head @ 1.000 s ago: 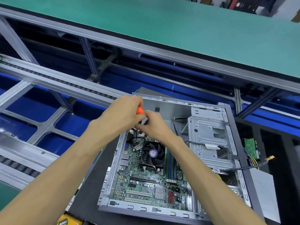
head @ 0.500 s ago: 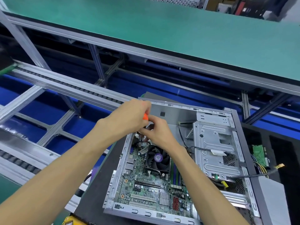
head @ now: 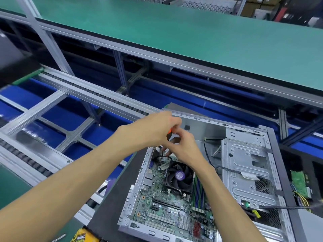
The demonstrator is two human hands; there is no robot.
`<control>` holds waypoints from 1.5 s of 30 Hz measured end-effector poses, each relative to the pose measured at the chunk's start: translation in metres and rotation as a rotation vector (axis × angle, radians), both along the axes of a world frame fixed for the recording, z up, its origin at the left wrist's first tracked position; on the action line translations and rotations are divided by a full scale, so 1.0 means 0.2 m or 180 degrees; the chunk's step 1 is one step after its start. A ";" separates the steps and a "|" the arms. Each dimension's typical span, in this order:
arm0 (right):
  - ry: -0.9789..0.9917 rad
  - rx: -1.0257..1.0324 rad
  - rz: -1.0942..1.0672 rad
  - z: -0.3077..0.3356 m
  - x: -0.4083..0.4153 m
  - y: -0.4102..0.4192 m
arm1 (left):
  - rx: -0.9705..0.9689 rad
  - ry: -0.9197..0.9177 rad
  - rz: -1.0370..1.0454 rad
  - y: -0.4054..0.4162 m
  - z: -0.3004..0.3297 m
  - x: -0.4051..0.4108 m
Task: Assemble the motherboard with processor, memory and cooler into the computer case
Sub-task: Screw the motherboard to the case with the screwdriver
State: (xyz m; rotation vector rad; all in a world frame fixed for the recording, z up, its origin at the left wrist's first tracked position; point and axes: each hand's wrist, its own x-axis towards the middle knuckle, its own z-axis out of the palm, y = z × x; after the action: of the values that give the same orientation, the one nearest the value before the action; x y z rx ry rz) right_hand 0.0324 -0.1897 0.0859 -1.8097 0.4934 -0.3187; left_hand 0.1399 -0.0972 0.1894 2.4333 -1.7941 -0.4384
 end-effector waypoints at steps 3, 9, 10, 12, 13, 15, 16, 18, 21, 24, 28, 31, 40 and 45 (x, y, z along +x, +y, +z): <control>-0.0084 -0.0022 -0.0026 0.01 0.01 0.00 | -0.0225 -0.0011 0.0095 0.02 -0.01 -0.01; -0.0184 -0.0166 -0.0009 -0.01 0.03 0.02 | -0.0316 -0.0708 0.0571 -0.01 -0.03 0.03; -0.0174 -0.0175 -0.0021 -0.01 0.02 0.02 | -0.0164 -0.0427 0.0388 -0.01 -0.01 0.05; -0.0121 -0.0127 -0.0064 -0.01 0.02 0.01 | 0.0111 0.0050 -0.0003 0.00 0.01 0.07; -0.0101 -0.0120 -0.0064 -0.01 0.02 0.01 | 0.0118 0.0173 -0.0082 0.00 0.01 0.07; -0.0066 -0.0123 -0.0056 -0.01 0.02 0.01 | -0.0213 -0.0139 0.0166 0.00 0.00 0.05; -0.0038 -0.0108 -0.0065 -0.01 0.03 0.01 | -0.0324 -0.0501 0.0397 0.00 -0.01 0.04; -0.0032 -0.0047 -0.0089 -0.01 0.03 0.02 | -0.0341 -0.0869 0.0654 -0.02 -0.02 0.03; -0.0035 -0.0054 -0.0128 -0.01 0.03 0.02 | -0.0157 -0.0284 0.0216 -0.04 -0.01 0.05; -0.0019 -0.0040 -0.0165 -0.01 0.03 0.01 | 0.0161 0.0313 -0.0258 -0.03 0.00 0.06; -0.0157 0.0039 -0.0166 -0.01 0.04 0.01 | -0.0211 -0.0594 0.0392 -0.02 -0.03 0.03; -0.0101 0.0084 -0.0170 0.00 0.03 0.02 | -0.0259 -0.0607 0.0500 -0.03 -0.04 0.05; 0.0053 -0.0014 -0.0214 0.00 0.03 0.03 | -0.0091 -0.0732 0.0567 -0.01 -0.02 0.05; 0.0056 -0.0052 -0.0224 -0.01 0.03 0.03 | 0.0025 -0.0013 -0.0067 -0.01 0.00 0.07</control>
State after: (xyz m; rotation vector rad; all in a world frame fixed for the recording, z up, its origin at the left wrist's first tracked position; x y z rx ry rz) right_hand 0.0384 -0.1832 0.0839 -1.8149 0.5692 -0.3564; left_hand 0.1544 -0.0993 0.1892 2.4243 -1.8248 -0.4435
